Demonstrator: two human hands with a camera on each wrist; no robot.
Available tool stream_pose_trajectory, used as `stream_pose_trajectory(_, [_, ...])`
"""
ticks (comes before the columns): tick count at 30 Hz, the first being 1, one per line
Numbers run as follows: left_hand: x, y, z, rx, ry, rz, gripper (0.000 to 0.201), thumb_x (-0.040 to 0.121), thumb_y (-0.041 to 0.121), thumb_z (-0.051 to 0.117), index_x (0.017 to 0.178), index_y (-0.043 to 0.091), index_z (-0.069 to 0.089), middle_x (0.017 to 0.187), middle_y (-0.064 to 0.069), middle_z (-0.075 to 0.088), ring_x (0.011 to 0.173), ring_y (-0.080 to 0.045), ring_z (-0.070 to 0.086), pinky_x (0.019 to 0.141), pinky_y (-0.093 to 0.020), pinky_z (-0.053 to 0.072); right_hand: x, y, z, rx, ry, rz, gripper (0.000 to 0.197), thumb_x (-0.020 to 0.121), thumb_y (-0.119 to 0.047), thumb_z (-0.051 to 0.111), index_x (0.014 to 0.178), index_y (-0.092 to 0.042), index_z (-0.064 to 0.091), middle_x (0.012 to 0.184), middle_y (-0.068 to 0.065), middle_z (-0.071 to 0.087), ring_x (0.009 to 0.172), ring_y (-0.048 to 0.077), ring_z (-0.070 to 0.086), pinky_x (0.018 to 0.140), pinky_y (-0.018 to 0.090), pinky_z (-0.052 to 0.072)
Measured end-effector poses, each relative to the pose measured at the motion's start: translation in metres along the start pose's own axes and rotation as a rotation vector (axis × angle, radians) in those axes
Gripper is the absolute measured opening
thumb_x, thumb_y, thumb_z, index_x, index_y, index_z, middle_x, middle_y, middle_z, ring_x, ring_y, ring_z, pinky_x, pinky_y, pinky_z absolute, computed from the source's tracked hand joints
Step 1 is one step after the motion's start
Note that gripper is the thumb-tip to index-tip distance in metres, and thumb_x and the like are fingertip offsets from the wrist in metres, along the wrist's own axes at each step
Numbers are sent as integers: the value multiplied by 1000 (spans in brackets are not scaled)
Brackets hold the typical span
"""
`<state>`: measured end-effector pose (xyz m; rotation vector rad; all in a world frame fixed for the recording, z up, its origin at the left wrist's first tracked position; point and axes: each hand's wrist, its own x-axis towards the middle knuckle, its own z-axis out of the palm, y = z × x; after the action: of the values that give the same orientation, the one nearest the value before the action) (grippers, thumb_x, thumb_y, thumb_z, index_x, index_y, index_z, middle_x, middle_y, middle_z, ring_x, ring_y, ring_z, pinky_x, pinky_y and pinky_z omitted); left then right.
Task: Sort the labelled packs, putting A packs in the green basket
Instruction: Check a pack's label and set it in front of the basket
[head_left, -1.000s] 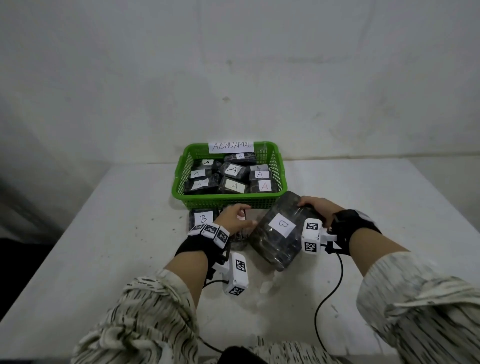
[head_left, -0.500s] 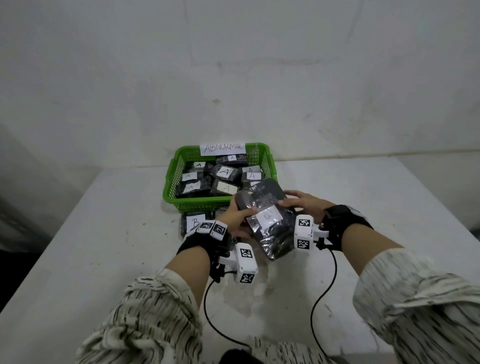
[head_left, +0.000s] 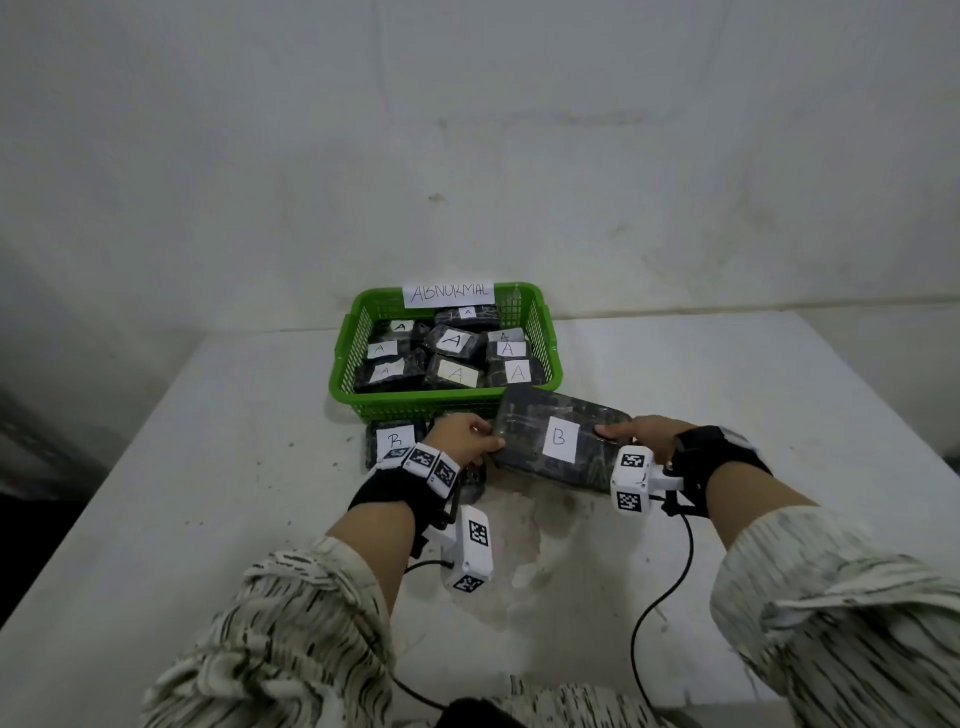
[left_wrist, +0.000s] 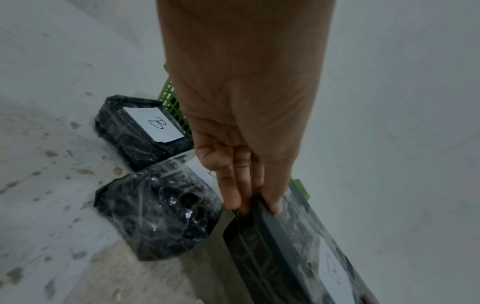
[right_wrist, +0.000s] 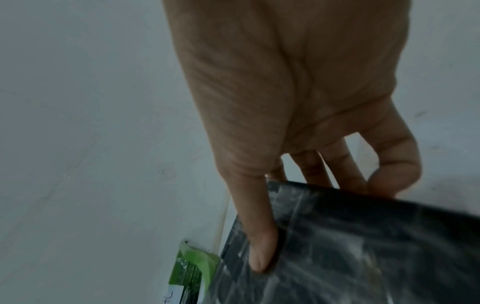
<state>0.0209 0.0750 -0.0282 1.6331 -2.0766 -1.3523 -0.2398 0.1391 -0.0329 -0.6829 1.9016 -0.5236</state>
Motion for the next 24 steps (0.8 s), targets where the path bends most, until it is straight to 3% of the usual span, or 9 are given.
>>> stream_pose_trajectory(2, [-2, 0, 1, 7, -29, -29, 46, 85, 24, 68, 124, 13, 49, 71, 0, 63, 45, -4, 60, 36, -11, 37, 0, -5, 6, 47, 44, 1, 32, 84, -32, 71, 72, -6, 56, 66, 9, 58, 59, 22, 51, 59, 29, 40])
stream_pose_trajectory(4, [-4, -3, 2, -28, -86, -74, 53, 84, 16, 70, 128, 11, 41, 67, -5, 64, 36, -5, 58, 33, -15, 39, 7, -7, 12, 67, 80, 4, 33, 80, -30, 75, 69, -6, 55, 67, 8, 58, 62, 23, 53, 63, 29, 41])
stream_pose_trajectory(7, [-5, -7, 3, -65, -116, -100, 55, 82, 9, 70, 126, 8, 37, 64, -12, 64, 35, -13, 59, 37, -26, 50, 18, -9, 20, 81, 114, -35, 31, 78, -27, 77, 80, -3, 58, 77, 10, 61, 80, 29, 58, 67, 32, 44])
stream_pose_trajectory(10, [-3, -12, 3, -38, -70, -104, 51, 83, 10, 70, 122, 11, 37, 61, -11, 64, 38, -18, 58, 43, -30, 52, 23, -9, 25, 99, 107, -85, 30, 76, -16, 79, 96, 1, 64, 93, 16, 66, 92, 34, 62, 81, 42, 51])
stream_pose_trajectory(14, [0, -14, 2, -23, -48, -115, 51, 86, 9, 66, 126, 13, 35, 62, -10, 63, 35, -17, 55, 40, -27, 50, 23, -8, 30, 116, 86, -99, 34, 76, 0, 75, 108, 8, 65, 99, 25, 68, 82, 30, 60, 77, 41, 50])
stream_pose_trajectory(17, [4, -18, 2, 21, -1, -108, 52, 90, 10, 60, 135, 12, 34, 61, -8, 63, 34, -14, 55, 39, -25, 48, 22, -8, 35, 141, 84, -112, 37, 79, 13, 65, 116, 10, 60, 100, 22, 64, 73, 29, 61, 71, 35, 52])
stream_pose_trajectory(19, [5, -17, 3, 51, 11, -104, 54, 91, 10, 57, 140, 11, 33, 63, -10, 64, 39, -16, 57, 46, -30, 54, 24, -7, 38, 167, 70, -103, 44, 78, 17, 64, 120, 12, 57, 100, 22, 63, 76, 30, 62, 79, 40, 54])
stream_pose_trajectory(22, [5, -17, 5, 120, 63, -82, 57, 91, 9, 56, 142, 11, 30, 75, -14, 70, 62, -28, 67, 67, -39, 58, 27, -3, 45, 181, 93, -90, 61, 73, 16, 69, 131, 8, 50, 112, 24, 65, 101, 37, 64, 96, 47, 49])
stream_pose_trajectory(24, [5, -18, 8, 110, 77, -76, 59, 91, 5, 55, 143, 15, 27, 73, -12, 68, 63, -28, 66, 70, -40, 58, 29, -1, 48, 226, 110, -107, 70, 72, 15, 70, 136, 7, 43, 118, 28, 63, 109, 40, 61, 98, 48, 48])
